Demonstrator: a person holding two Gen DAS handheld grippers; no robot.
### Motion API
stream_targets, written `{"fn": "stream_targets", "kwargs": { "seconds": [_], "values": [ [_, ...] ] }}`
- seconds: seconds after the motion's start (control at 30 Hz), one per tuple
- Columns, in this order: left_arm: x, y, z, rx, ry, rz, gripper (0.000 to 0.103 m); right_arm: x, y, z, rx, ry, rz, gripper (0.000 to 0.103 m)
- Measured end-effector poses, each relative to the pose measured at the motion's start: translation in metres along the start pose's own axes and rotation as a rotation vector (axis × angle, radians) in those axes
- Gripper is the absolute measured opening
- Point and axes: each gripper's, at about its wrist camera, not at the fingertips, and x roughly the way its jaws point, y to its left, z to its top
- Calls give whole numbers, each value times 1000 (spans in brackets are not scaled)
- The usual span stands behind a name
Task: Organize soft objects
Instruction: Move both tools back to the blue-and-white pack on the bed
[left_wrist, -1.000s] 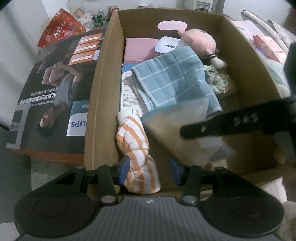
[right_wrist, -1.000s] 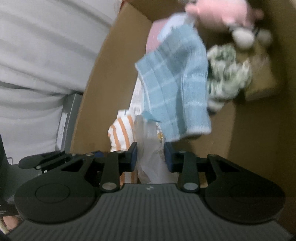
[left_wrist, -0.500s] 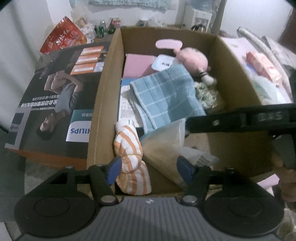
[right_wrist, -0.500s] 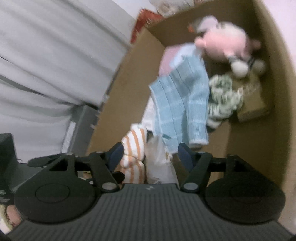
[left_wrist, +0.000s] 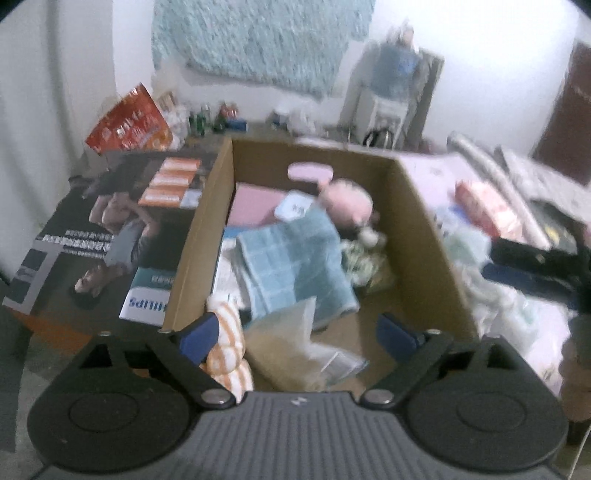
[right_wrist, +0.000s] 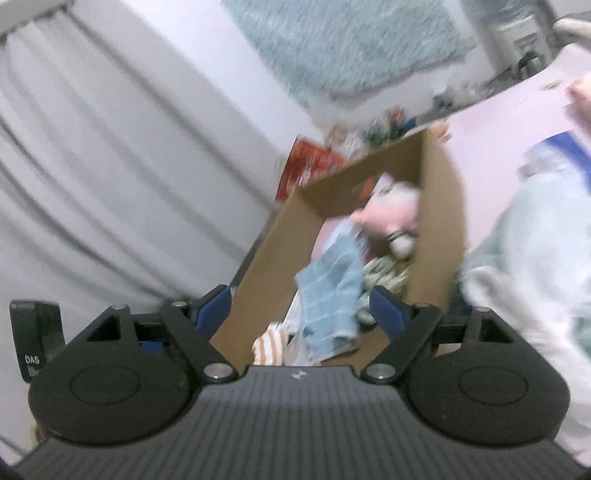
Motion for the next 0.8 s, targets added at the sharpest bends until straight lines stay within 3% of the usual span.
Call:
{"fn": "stream_targets", "kwargs": {
  "seconds": [0.13, 0.27, 0.8],
  "values": [
    [-9, -13, -1, -30, -81, 4, 96, -37, -27, -3, 70, -98, -30, 85],
    [-7, -33, -4, -51, -127, -12, 96, -57, -49, -4, 130, -123, -48, 85],
    [20, -93, -7, -18, -61, -65, 96, -108, -96, -12, 175, -171, -94, 86]
  ]
}}
